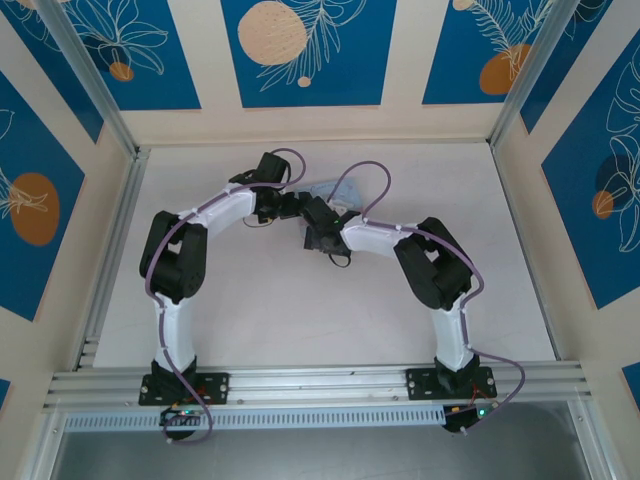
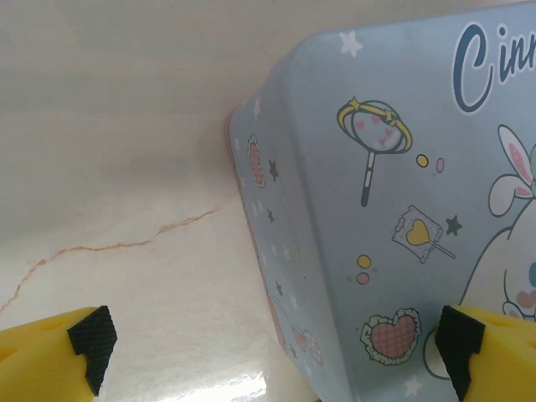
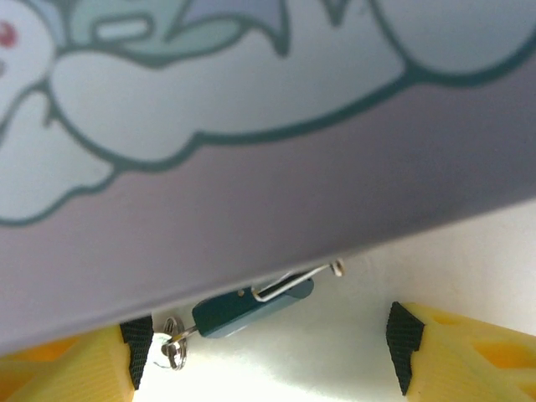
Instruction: Unlock the padlock with the key
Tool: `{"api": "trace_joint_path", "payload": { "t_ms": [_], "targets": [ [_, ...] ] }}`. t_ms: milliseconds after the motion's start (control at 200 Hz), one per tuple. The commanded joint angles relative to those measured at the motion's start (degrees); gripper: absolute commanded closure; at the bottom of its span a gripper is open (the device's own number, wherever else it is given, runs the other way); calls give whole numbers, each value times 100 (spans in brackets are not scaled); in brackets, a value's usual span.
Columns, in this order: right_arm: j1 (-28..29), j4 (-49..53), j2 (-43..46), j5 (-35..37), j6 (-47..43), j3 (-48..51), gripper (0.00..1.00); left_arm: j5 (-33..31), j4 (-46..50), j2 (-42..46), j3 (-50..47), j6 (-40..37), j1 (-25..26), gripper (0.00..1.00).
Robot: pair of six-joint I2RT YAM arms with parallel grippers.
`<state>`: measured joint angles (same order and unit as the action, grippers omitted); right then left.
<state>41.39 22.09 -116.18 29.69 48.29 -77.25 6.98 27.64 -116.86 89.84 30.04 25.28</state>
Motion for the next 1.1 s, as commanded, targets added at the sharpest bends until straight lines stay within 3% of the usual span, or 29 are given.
{"api": "trace_joint_path", "payload": {
  "t_ms": [0, 575, 840, 1090],
  "targets": [
    [-63, 379, -124, 251, 296, -29, 24, -37, 56, -224, -140, 22, -68, 1],
    [-791, 472, 407, 117, 359, -115, 27, 11, -7, -305, -292, 68, -68, 1],
    [-960, -1841, 1288, -1600, -368, 1252, 27, 45, -49, -285, -356, 67, -66, 1],
    [-1199, -2894, 1392, -2230, -438, 2005, 29, 83, -80, -259, -404, 72, -67, 1]
  ]
}}
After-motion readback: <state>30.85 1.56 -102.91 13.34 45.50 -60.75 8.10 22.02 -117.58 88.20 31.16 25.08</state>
